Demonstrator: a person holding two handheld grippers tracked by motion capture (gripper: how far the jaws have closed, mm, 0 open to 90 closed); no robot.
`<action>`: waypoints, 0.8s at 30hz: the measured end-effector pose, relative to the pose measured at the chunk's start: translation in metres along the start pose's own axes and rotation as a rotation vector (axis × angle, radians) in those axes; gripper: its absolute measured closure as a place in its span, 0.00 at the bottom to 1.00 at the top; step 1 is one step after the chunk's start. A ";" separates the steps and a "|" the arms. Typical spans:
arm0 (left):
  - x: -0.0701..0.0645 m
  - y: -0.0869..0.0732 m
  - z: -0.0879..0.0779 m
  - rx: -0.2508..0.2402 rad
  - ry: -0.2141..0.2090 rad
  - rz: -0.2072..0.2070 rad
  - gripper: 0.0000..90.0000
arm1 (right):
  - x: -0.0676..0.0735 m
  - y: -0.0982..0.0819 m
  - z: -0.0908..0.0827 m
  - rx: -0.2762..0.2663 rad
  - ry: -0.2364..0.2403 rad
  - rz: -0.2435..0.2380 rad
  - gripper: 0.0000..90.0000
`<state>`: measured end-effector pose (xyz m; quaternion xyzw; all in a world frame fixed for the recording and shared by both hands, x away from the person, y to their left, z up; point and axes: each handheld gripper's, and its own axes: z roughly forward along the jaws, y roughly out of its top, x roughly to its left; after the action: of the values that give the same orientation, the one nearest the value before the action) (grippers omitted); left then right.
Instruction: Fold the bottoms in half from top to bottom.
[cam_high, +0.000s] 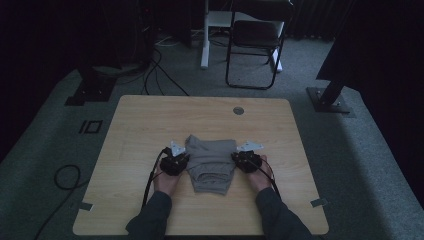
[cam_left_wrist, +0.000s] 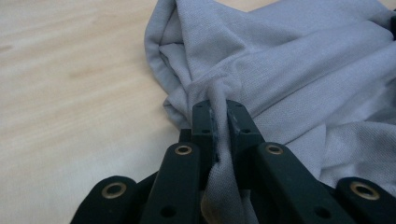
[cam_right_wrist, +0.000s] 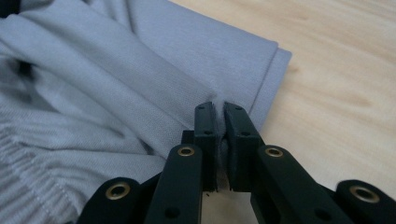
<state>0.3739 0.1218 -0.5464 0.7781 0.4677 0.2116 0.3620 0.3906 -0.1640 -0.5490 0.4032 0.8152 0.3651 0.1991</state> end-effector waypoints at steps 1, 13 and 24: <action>0.002 0.003 0.004 -0.003 0.004 -0.013 0.93 | -0.003 0.003 0.004 0.000 -0.004 0.010 0.95; 0.014 0.034 -0.025 -0.127 -0.069 -0.085 0.93 | -0.018 0.031 -0.016 -0.085 0.025 0.075 0.95; 0.011 0.044 -0.075 -0.253 -0.164 -0.083 0.93 | -0.008 0.043 -0.076 -0.240 0.044 0.009 0.95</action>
<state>0.3546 0.1456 -0.4646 0.7210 0.4381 0.1895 0.5024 0.3704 -0.1853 -0.4667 0.3722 0.7678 0.4699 0.2263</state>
